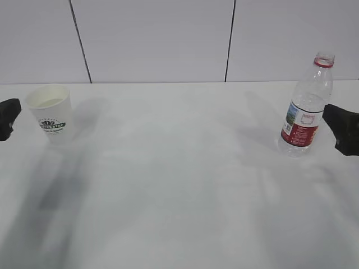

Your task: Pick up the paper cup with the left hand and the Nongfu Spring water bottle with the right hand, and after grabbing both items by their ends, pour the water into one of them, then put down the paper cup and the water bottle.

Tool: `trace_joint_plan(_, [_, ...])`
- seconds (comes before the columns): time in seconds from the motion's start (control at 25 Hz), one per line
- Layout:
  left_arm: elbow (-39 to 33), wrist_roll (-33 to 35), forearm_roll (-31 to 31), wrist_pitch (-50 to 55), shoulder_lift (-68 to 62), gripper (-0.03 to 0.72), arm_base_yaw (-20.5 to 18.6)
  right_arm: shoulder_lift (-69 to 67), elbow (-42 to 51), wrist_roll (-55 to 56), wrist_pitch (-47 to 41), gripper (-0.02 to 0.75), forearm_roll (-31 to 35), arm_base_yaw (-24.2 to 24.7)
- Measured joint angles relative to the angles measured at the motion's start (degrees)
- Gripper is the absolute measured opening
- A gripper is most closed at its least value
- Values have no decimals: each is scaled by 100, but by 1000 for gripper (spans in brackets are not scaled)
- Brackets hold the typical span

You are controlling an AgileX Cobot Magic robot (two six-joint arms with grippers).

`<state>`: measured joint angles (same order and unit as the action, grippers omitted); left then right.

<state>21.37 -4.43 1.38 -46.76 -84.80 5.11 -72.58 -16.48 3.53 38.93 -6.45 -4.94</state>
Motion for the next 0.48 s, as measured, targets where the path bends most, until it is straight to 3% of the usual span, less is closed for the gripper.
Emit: trace_joint_plan(0.48, [1,9,-138,1318,1157,606,0,1001,12,0,-1249,587,-21,0])
